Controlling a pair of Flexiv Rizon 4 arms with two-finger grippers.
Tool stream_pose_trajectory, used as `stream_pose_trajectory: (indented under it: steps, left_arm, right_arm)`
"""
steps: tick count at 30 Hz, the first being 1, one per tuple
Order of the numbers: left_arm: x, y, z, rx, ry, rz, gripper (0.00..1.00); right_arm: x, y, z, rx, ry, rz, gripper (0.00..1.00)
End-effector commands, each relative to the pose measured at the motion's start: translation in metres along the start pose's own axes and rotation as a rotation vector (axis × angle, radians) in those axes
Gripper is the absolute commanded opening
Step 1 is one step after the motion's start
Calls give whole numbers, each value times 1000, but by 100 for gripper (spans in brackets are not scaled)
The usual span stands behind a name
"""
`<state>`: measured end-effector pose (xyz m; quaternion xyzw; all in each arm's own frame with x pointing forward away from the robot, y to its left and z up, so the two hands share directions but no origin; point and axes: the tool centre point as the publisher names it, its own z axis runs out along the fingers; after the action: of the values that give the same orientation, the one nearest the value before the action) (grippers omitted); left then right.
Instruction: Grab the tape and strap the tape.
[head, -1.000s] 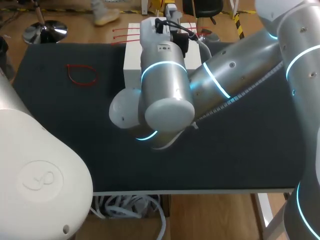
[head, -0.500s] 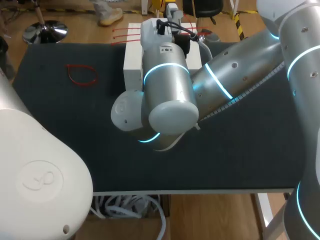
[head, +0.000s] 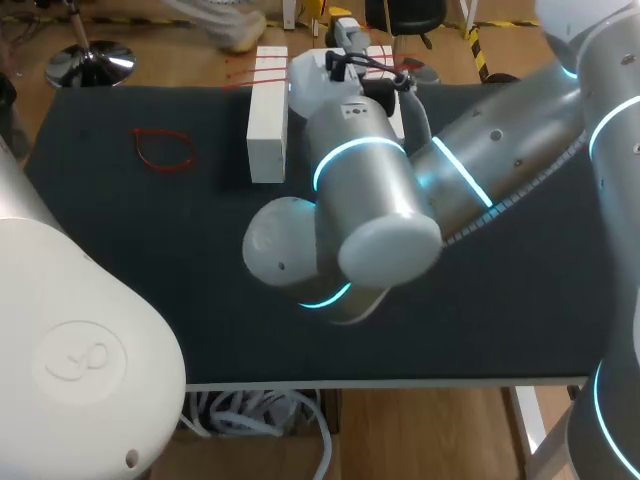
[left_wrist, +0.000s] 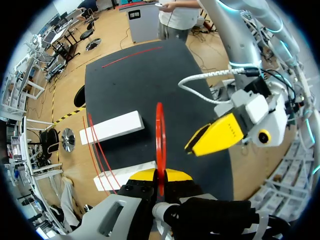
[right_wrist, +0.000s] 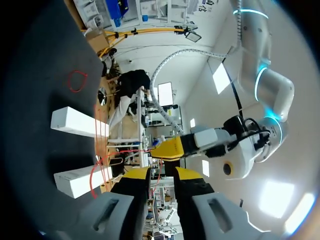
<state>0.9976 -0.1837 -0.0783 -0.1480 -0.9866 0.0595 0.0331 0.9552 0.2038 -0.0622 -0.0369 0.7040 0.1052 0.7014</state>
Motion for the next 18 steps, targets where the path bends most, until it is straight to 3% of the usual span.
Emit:
stream_pose_trajectory:
  steps: [1,18]
  left_arm:
    - [0,0,-1,-2,0,1,0]
    - [0,0,-1,-2,0,1,0]
  right_arm:
    - [-6,-15,-16,-32,29,3,16]
    - [-12,-90,-39,42,-14,5,10]
